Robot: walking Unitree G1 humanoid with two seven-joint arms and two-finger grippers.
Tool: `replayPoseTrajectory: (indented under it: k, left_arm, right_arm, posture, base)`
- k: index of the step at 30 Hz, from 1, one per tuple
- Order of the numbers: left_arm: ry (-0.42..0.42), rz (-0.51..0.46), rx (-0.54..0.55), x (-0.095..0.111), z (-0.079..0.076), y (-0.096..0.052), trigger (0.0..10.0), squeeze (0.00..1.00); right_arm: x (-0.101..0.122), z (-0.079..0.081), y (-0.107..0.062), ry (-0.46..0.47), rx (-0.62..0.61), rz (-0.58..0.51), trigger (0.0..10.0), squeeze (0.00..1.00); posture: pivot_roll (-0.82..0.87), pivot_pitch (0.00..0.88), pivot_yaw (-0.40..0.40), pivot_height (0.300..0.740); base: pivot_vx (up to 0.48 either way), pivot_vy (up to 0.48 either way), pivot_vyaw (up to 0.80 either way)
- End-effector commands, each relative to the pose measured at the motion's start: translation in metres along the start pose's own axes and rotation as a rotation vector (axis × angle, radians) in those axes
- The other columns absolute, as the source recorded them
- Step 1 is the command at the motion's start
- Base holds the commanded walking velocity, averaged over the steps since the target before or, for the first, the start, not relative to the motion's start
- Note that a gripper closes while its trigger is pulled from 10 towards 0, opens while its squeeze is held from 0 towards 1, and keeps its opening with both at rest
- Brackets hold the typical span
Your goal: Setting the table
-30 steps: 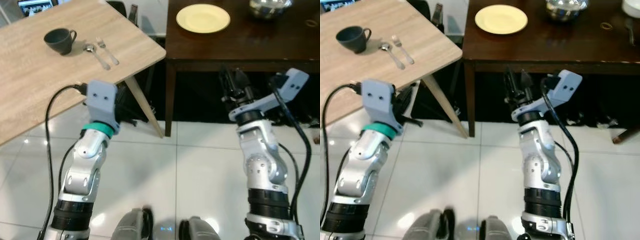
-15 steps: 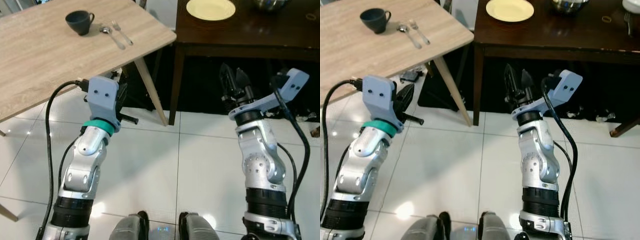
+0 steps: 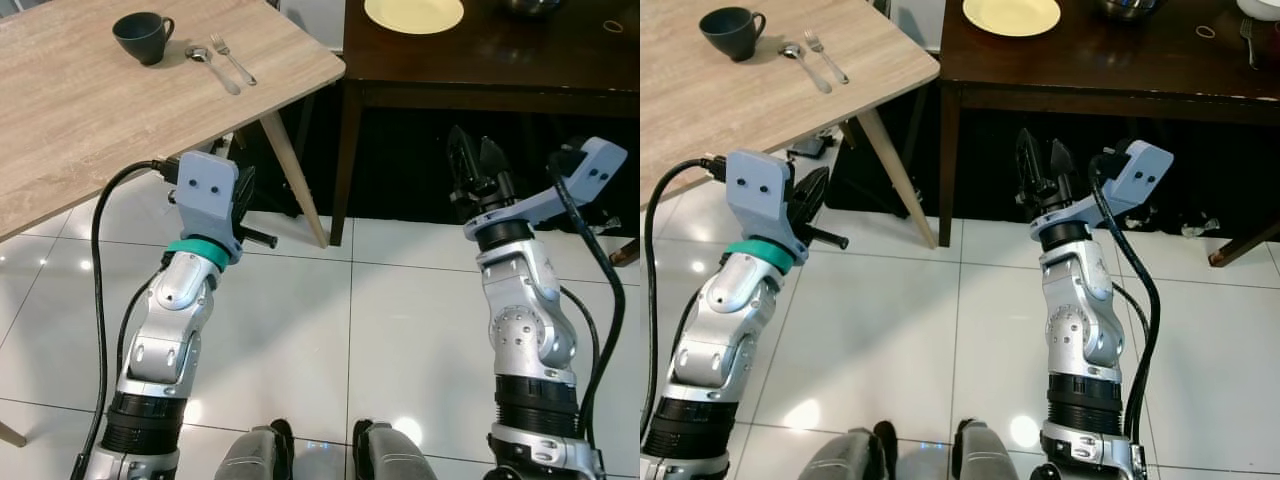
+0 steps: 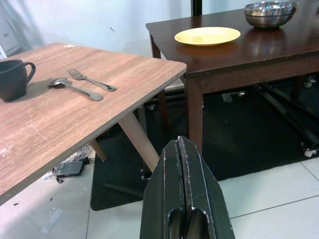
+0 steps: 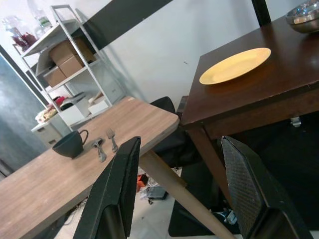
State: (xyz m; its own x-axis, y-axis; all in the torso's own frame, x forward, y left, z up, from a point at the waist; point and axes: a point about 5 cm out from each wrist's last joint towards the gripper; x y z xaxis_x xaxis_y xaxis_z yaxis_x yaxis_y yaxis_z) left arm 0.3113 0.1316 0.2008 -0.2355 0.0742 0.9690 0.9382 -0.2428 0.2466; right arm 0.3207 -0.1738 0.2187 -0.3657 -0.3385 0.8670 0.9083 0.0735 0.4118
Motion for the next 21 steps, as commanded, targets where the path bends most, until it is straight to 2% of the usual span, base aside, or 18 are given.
replayPoseTrajectory:
  k: [1,5,8,10,12,17,21]
  left_arm:
    - [0.008,0.020,0.012,-0.004,0.002,-0.001,10.0,0.00]
    - [0.023,0.014,0.028,-0.004,0.004,-0.001,10.0,0.00]
    - [0.072,0.007,0.049,-0.003,0.007,-0.001,10.0,0.00]
    - [0.134,-0.004,0.073,-0.003,0.009,0.000,10.0,0.00]
    - [0.161,-0.028,0.102,-0.001,0.011,0.002,10.0,0.00]
    - [0.149,-0.033,0.103,0.001,0.011,0.004,10.0,0.00]
    - [0.150,-0.041,0.097,0.002,0.009,0.004,10.0,0.00]
  right_arm:
    - [-0.003,-0.002,-0.001,-0.010,-0.019,0.007,10.0,0.00]
    - [-0.002,-0.007,0.000,-0.016,-0.049,0.001,10.0,0.00]
    - [-0.001,-0.007,0.000,-0.023,-0.052,0.000,10.0,0.00]
    - [-0.001,-0.007,0.001,-0.029,-0.052,-0.001,10.0,0.00]
    - [-0.001,-0.008,0.001,-0.041,-0.062,-0.006,10.0,0.00]
    - [0.000,-0.009,0.002,-0.051,-0.078,-0.013,10.0,0.00]
    - [0.003,-0.017,0.002,-0.080,-0.140,-0.031,10.0,0.00]
  posture:
    - [-0.06,0.132,0.092,0.740]
    - [-0.06,0.132,0.092,0.740]
    - [-0.05,0.134,0.091,0.740]
    - [-0.05,0.134,0.091,0.740]
    - [-0.05,0.134,0.091,0.740]
    - [-0.06,0.135,0.091,0.740]
    - [-0.05,0.137,0.093,0.740]
  base:
    - [0.000,0.000,0.00]
    - [0.000,0.000,0.00]
    - [0.000,0.000,0.00]
    - [0.000,0.000,0.00]
    - [0.480,0.000,0.00]
    - [0.480,0.000,0.00]
    - [0.457,0.000,0.77]
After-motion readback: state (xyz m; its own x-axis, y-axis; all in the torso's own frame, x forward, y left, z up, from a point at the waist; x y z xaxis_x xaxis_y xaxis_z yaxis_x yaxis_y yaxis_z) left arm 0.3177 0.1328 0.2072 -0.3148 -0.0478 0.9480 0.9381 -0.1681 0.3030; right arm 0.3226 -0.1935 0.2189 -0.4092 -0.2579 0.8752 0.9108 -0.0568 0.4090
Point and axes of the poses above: a point about 5 cm out from each wrist's last joint towards the gripper, its own y axis pointing out of the wrist towards the gripper, its own x axis along the axis of the wrist's last joint, z = x × y, and after that the axes turned 9 degrees about -y, right-handed
